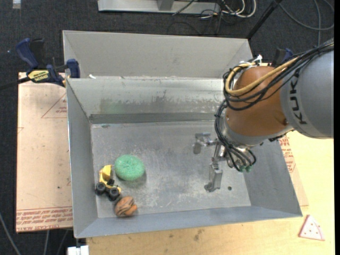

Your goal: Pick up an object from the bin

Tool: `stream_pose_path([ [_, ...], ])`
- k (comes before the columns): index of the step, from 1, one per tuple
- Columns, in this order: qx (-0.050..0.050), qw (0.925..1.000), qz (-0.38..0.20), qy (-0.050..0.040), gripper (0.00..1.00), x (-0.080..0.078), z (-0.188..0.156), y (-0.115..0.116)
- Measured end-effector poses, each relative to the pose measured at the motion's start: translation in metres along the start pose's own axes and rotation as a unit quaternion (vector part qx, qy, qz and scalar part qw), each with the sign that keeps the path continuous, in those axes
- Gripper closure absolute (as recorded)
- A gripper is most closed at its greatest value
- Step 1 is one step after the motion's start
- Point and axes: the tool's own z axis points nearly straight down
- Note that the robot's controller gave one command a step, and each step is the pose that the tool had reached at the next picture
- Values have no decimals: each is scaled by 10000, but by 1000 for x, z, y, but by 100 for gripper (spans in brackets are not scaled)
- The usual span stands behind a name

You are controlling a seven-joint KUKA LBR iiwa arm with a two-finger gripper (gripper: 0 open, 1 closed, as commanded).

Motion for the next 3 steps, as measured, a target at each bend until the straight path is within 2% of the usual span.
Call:
stream_pose_path([
  [1,-11,9959,-903,17,0,-9,55,41],
  [2,-27,9962,-865,50,0,-19,77,54],
  [3,-9,9982,596,43,0,-26,50,69],
])
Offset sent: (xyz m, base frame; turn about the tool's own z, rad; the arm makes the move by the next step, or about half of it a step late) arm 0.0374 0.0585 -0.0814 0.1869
